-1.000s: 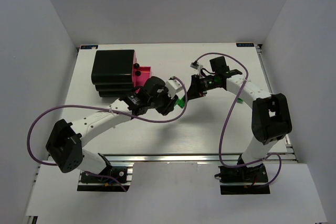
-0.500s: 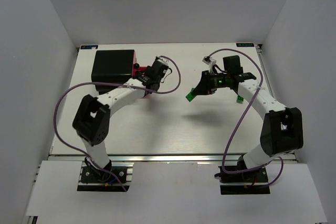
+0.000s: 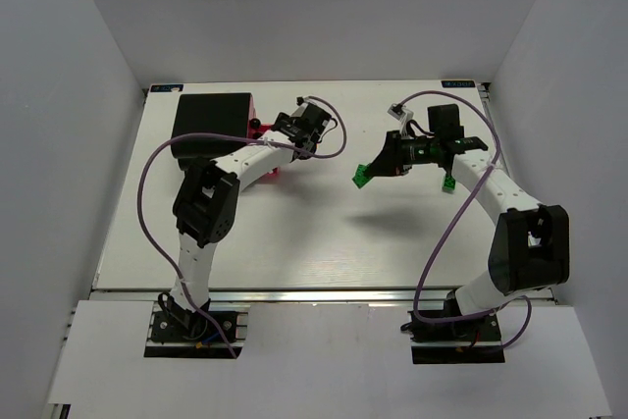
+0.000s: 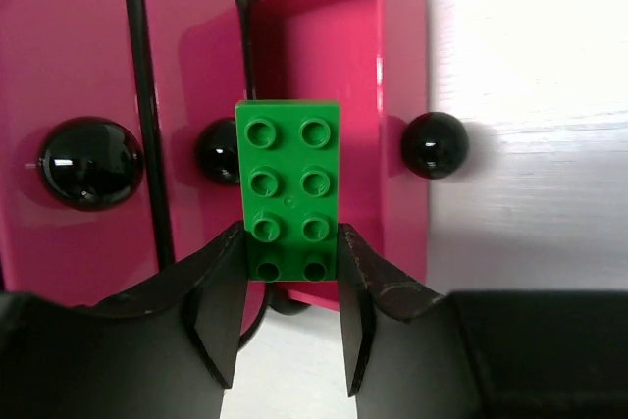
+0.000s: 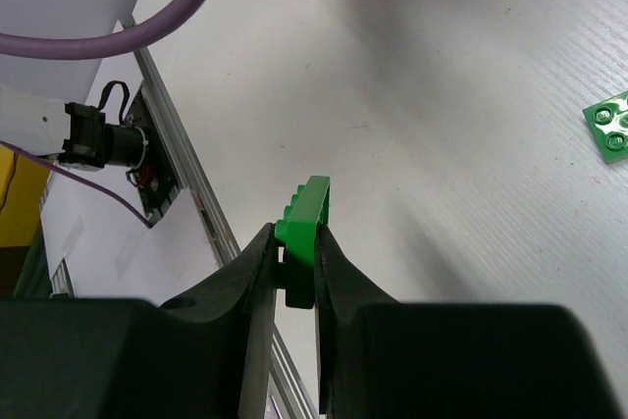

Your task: Sort the legos into containers by color

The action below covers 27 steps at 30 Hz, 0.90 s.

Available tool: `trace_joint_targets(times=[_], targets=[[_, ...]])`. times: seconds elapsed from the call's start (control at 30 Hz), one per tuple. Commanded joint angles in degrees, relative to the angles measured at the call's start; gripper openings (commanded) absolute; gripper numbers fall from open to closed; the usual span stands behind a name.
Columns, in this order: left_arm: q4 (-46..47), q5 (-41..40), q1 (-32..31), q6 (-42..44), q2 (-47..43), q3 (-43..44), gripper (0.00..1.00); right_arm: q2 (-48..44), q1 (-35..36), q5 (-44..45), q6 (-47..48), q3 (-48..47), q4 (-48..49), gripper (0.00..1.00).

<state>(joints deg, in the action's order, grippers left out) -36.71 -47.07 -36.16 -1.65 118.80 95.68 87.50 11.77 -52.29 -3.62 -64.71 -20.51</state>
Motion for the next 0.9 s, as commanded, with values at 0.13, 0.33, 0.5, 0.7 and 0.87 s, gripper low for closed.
trace_joint_targets(times=[0.13, 0.33, 0.5, 0.7, 0.87], targets=[[-2.58, -4.79, -0.14, -0.46, 0.03, 1.53, 0.71, -2.08, -1.05, -2.99, 1.07, 0.37, 1.35, 0.00], [-2.05, -2.16, -0.14, -0.46, -2.17, 1.35, 0.70, -1.81, -1.05, -2.99, 1.51, 0.37, 1.26, 0.00], [-2.66, 4.07, -1.89, -2.99, -9.45, 0.48, 0.23, -0.33, 0.09, -0.80, 3.35, -0.50, 0.91, 0.00], [3.64, 29.38, -0.66, -10.98, -35.66, -19.58, 0.00, 9.85, 6.40, 2.63, 3.35, -10.40, -0.32, 0.00], [7.35, 37.39, -0.66, -14.25, -58.04, -35.37, 0.36, 19.01, 12.82, 6.49, 0.20, -22.90, 1.69, 0.00]])
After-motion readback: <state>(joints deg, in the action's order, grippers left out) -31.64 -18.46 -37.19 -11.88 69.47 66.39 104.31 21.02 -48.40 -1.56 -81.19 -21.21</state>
